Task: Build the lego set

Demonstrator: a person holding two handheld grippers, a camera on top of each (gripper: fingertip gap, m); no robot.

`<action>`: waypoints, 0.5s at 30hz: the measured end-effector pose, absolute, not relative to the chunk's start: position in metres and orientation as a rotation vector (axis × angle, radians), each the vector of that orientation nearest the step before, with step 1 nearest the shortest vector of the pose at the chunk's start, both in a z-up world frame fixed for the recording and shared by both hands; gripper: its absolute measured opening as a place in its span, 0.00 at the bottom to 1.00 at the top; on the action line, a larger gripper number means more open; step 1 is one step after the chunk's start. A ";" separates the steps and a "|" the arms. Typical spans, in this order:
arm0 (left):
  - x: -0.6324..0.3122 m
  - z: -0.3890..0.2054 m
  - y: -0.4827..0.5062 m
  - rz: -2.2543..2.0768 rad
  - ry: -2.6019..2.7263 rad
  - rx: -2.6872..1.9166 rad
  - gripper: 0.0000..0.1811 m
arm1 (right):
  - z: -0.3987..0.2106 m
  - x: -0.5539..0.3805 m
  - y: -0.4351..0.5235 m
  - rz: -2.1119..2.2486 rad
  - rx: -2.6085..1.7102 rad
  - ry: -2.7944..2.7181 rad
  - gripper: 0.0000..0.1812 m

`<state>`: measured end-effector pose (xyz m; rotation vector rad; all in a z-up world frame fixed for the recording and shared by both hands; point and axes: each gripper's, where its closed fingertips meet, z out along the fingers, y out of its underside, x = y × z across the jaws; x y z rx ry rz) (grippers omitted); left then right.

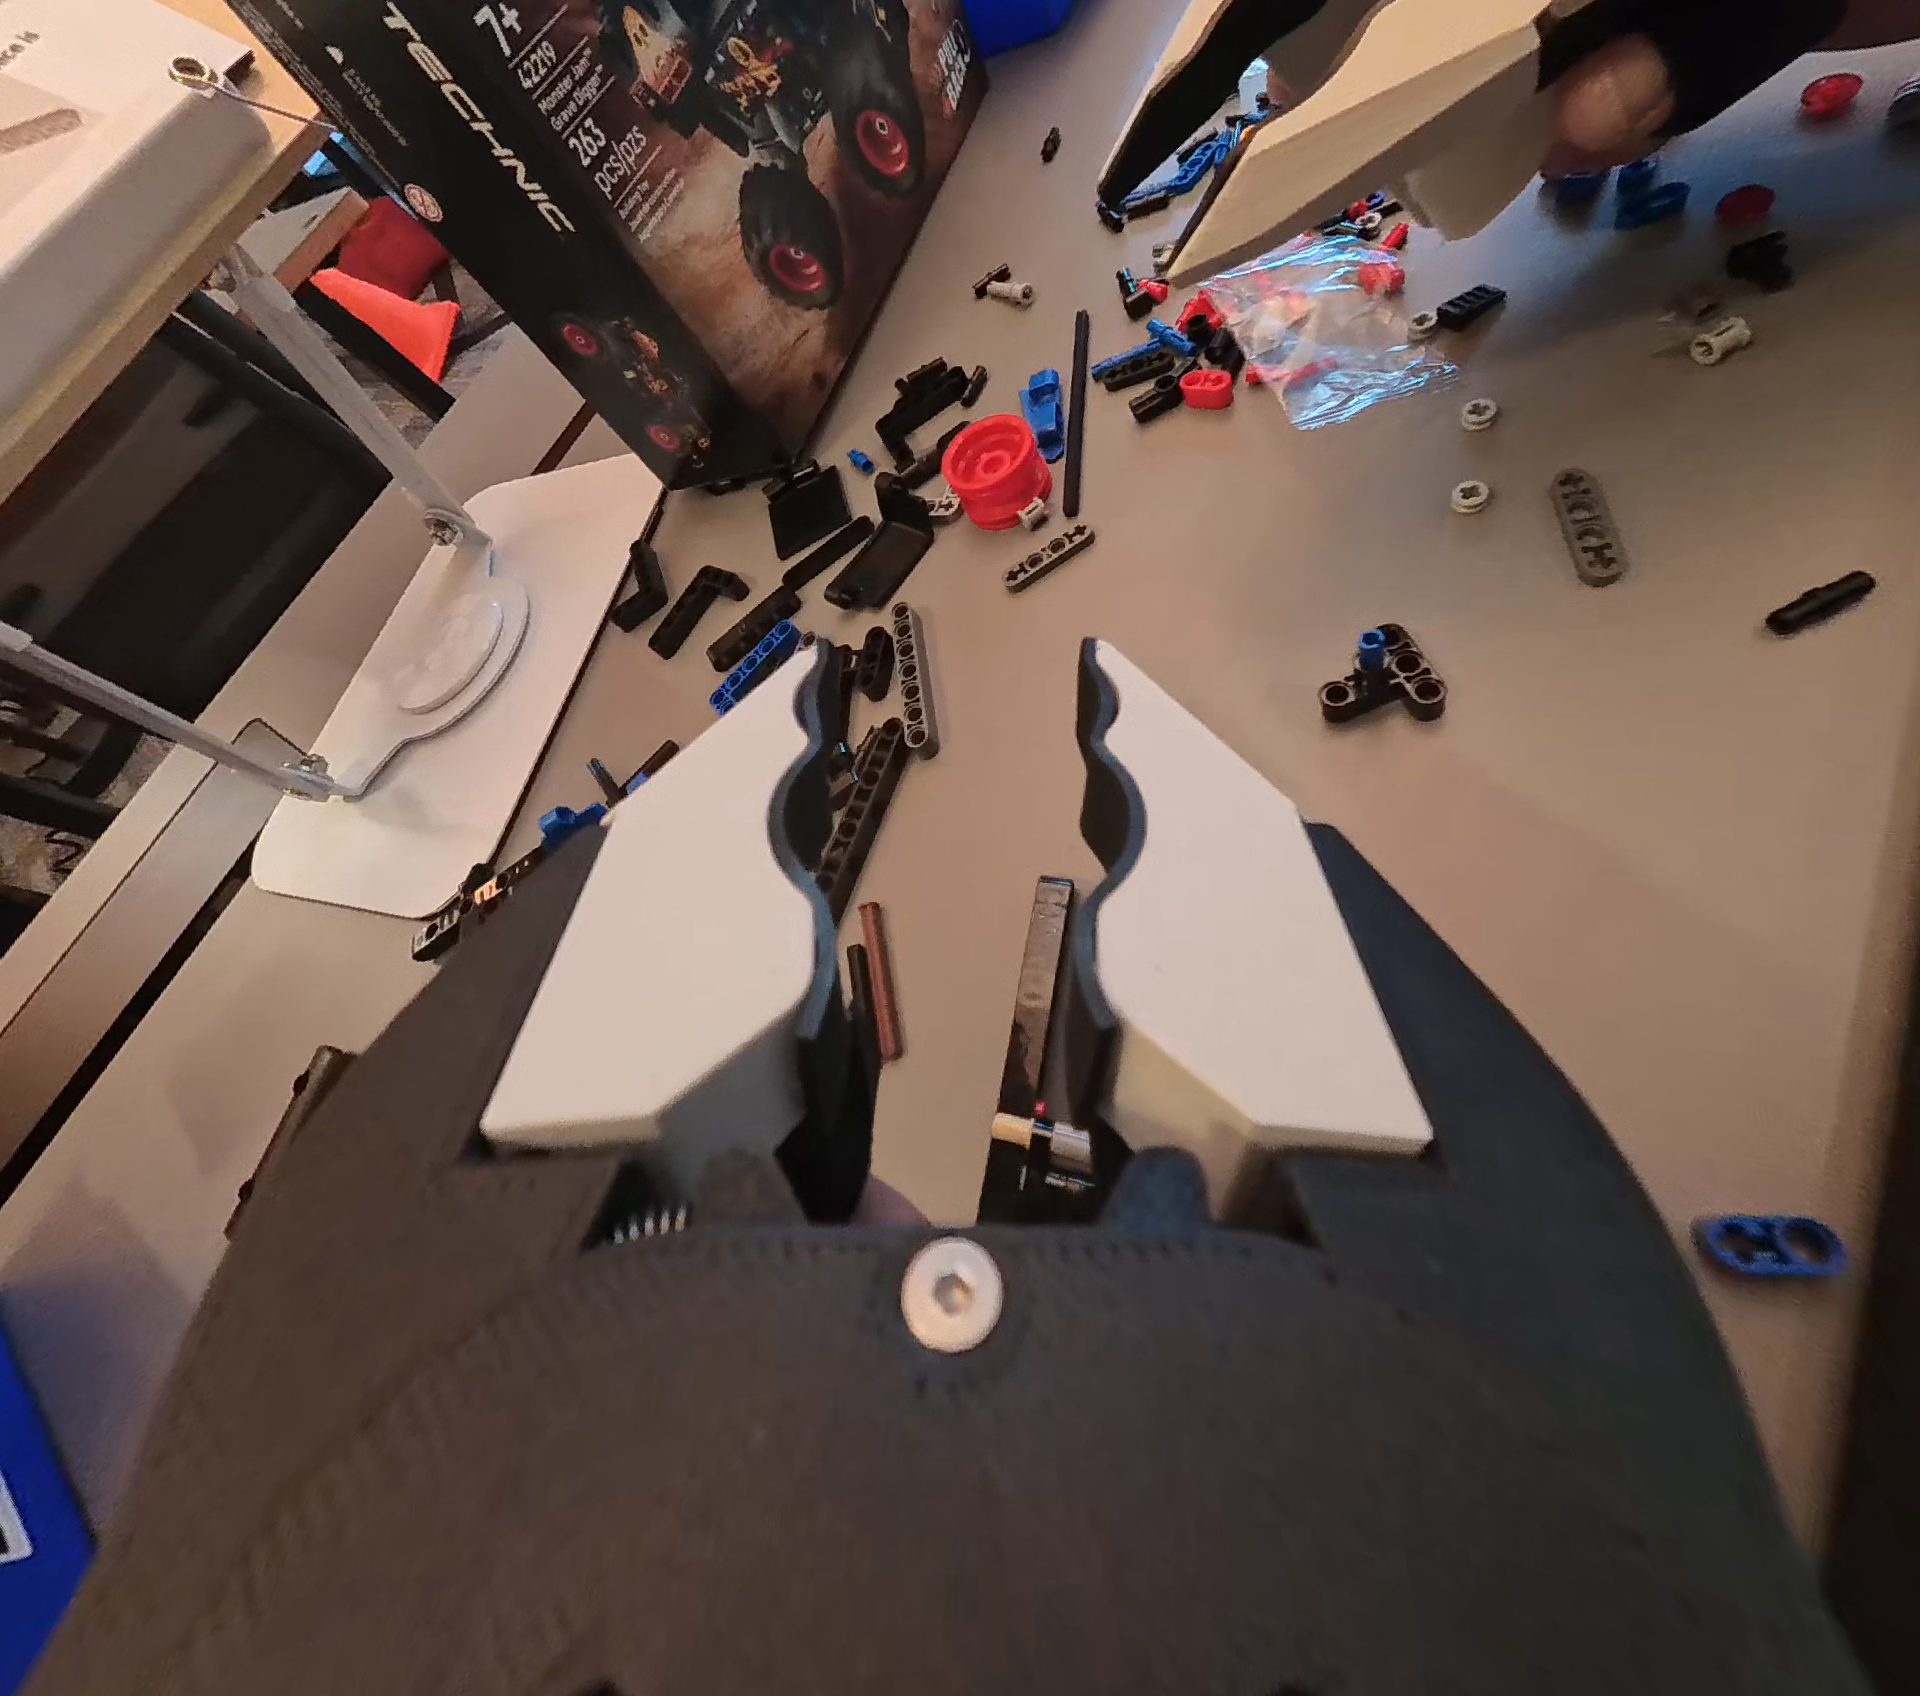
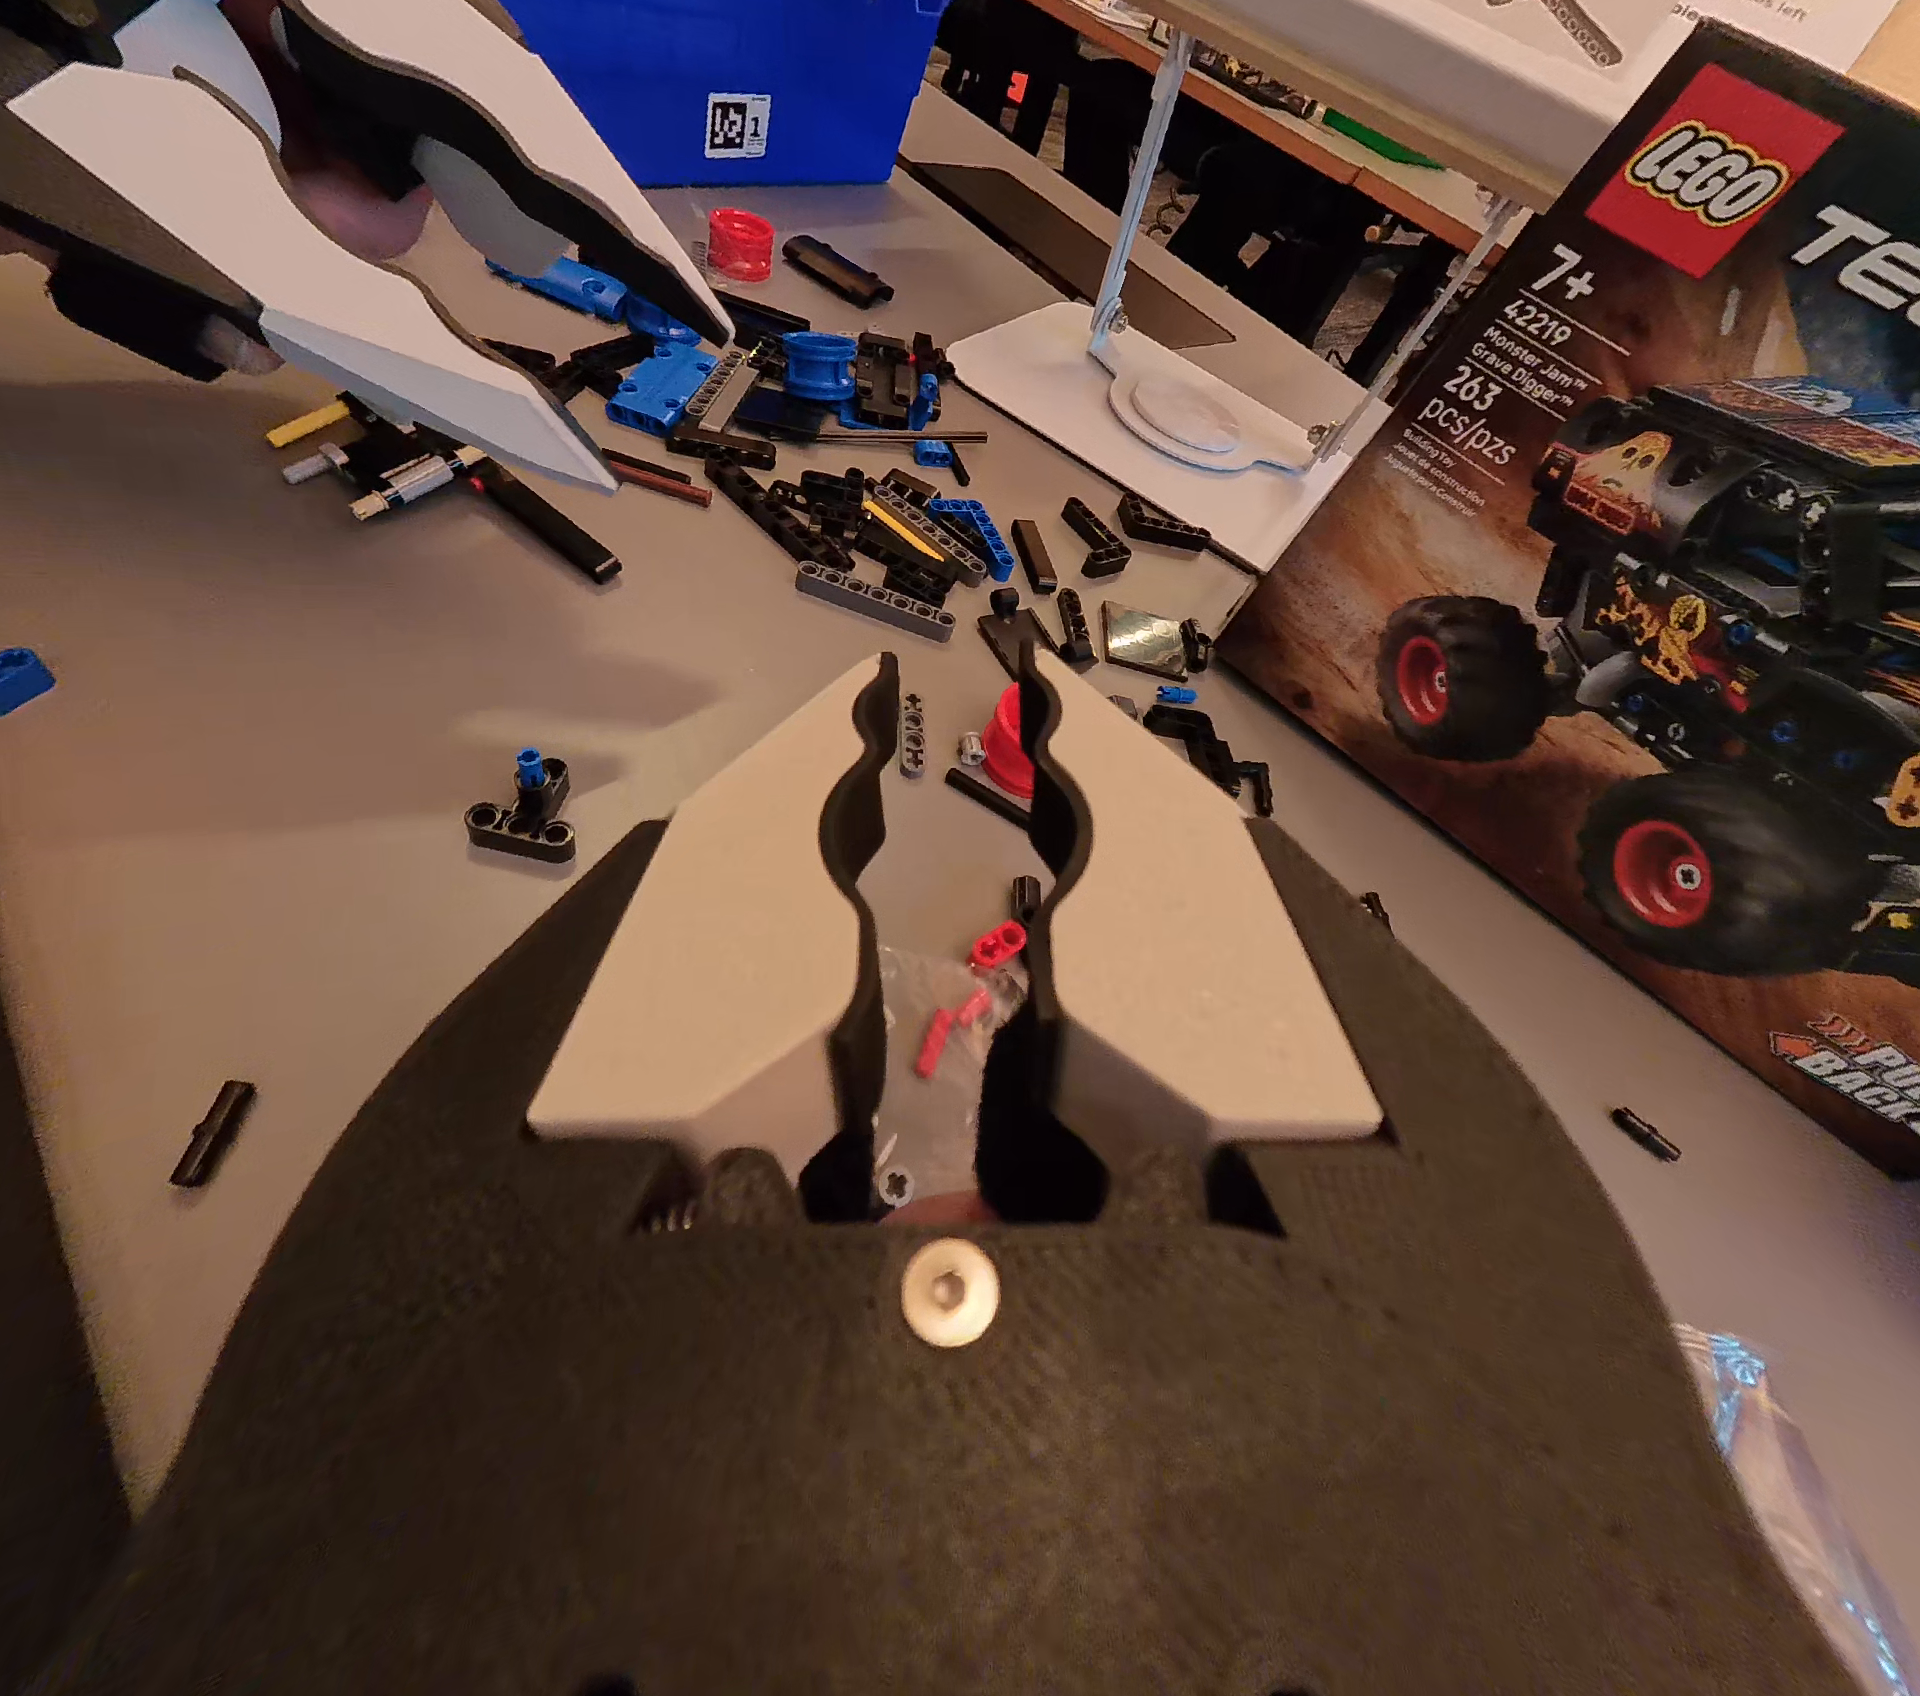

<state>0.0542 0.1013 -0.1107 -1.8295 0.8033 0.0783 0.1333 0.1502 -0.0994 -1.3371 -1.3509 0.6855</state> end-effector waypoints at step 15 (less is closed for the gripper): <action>0.049 -0.111 0.102 0.096 0.802 -1.836 0.25 | -0.105 0.131 0.143 0.693 -1.344 -1.408 0.13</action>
